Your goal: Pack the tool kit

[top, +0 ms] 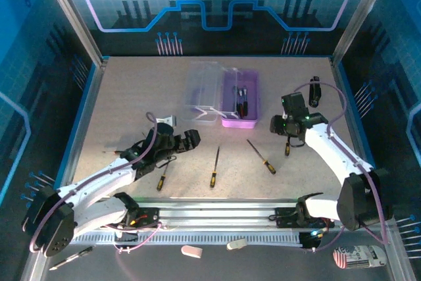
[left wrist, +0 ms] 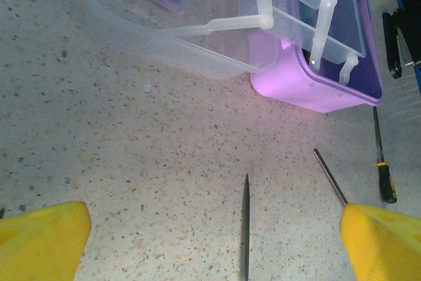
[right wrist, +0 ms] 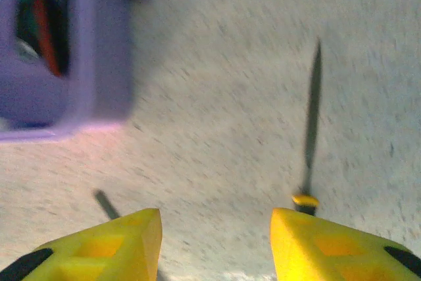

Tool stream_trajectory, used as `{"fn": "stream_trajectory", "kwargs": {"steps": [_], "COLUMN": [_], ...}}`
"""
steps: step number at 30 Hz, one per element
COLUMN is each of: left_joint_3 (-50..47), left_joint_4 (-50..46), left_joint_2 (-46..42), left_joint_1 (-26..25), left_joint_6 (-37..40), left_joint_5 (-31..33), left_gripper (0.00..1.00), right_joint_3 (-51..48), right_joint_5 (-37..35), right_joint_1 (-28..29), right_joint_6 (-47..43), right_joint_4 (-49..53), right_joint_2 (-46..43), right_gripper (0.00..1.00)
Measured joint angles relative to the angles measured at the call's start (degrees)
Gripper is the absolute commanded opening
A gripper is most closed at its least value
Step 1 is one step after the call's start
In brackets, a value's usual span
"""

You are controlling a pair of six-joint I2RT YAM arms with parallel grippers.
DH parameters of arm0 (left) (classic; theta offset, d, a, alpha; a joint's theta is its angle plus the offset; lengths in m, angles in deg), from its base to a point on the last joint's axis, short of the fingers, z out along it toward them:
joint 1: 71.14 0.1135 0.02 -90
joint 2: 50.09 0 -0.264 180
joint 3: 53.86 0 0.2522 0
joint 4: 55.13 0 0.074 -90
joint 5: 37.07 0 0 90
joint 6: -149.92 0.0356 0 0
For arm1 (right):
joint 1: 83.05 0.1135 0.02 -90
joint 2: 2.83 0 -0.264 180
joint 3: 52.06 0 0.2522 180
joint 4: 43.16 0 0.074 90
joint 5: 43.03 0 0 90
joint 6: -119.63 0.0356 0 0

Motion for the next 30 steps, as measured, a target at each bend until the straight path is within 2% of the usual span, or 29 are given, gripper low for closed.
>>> {"fn": "stream_trajectory", "kwargs": {"steps": [7,15,17,20,23,30], "left_joint_3": [0.0,0.7,0.9,0.9,0.9,0.9], "left_joint_4": [0.6,1.0,1.1,1.0,1.0,1.0], "left_joint_2": [0.7,0.7,0.7,0.5,-0.1,-1.9], "left_joint_1": [-0.6,-1.5,-1.5,-1.5,-1.5,-1.5], "left_joint_6": [-0.8,-0.8,-0.8,-0.8,-0.7,0.8], "left_joint_5": [-1.2,-1.4,-1.4,-1.4,-1.4,0.0], "left_gripper": [0.83,0.84,0.84,0.84,0.85,0.90], "right_joint_3": [-3.8,-3.2,-2.9,-2.0,-1.1,-0.6], "right_joint_5": [0.2,1.8,2.4,3.5,3.9,4.8], "right_joint_1": [-5.5,-7.2,-7.6,-8.3,-8.3,-8.3], "right_joint_6": [-0.3,-0.4,-0.4,-0.5,-0.3,-0.4], "right_joint_4": [2.4,2.4,2.4,2.4,2.3,2.3], "right_joint_2": [3.3,11.5,12.9,15.2,16.3,16.0], "right_gripper": [0.47,0.39,0.34,0.18,0.10,0.08]}}
